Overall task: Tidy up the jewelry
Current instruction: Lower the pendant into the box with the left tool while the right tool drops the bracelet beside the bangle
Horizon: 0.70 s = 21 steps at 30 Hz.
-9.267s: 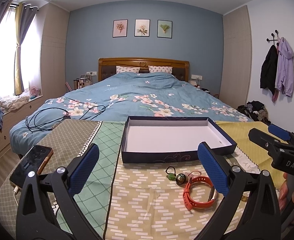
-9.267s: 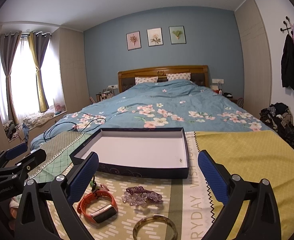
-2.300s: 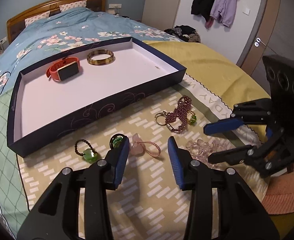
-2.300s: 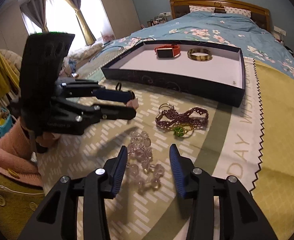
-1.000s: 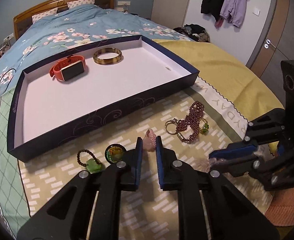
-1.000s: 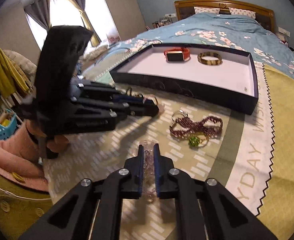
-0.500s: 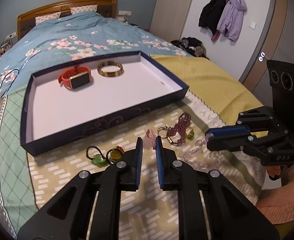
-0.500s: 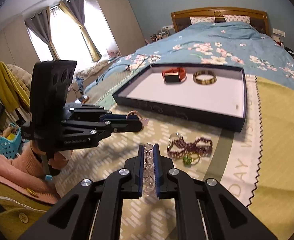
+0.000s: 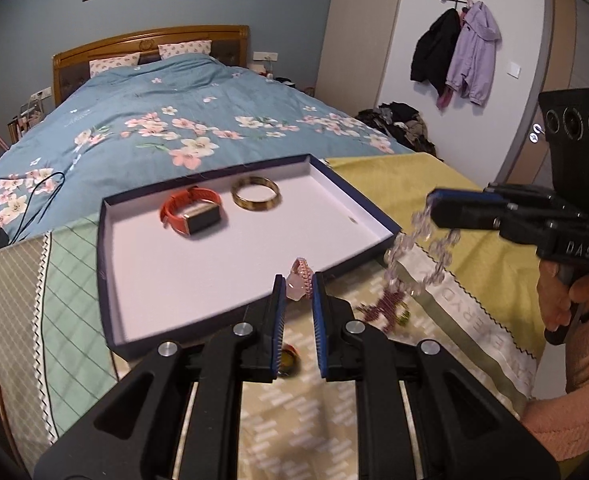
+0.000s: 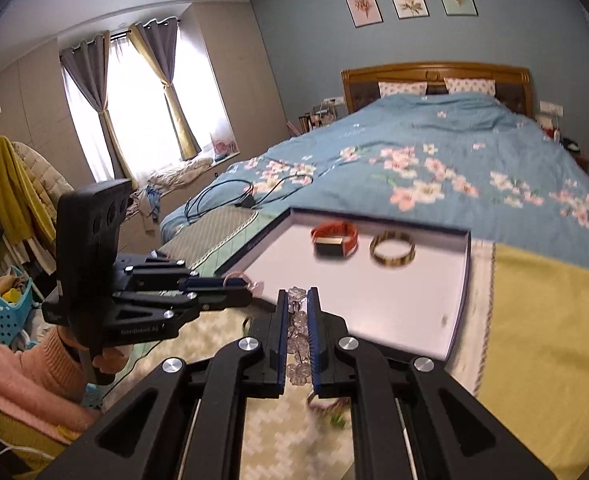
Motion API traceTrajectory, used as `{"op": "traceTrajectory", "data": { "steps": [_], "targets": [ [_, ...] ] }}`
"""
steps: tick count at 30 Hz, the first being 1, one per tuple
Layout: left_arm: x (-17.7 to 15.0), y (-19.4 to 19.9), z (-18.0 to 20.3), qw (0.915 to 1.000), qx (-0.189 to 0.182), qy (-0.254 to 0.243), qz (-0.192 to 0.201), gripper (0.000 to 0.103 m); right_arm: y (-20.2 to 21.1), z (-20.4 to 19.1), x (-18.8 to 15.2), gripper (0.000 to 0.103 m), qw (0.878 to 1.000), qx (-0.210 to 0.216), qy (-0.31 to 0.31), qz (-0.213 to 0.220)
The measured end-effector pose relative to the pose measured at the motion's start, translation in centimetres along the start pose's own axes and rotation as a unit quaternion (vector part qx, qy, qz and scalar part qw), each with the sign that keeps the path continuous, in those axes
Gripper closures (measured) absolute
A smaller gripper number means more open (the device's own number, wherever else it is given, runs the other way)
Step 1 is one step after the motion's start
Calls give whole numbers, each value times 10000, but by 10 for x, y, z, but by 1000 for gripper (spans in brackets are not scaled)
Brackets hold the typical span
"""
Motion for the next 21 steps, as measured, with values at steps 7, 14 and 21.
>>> {"op": "traceTrajectory", "data": {
  "steps": [7,14,21],
  "targets": [
    [18,-7,-20,9997,237,82,-34,90,-19,19,26,96,9998,-204,-49,69],
    [33,-29,-34,9989,412,61,-218,90,-45,34,43,96,9994,-303,-184,-28],
    [41,-52,-48,9981,473,119,-373,90,-75,48,54,96,9987,-345,-296,-247]
  ]
}}
Point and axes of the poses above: each gripper's, at about its wrist camera, not at the fingertips, and y roughly against the way its jaws point, z to its right, x to its top, the point moved 1 cm from there along -y, roughly the way its jaws point, and after that the axes turned 11 degrees about -z, right-handed, at the moved point
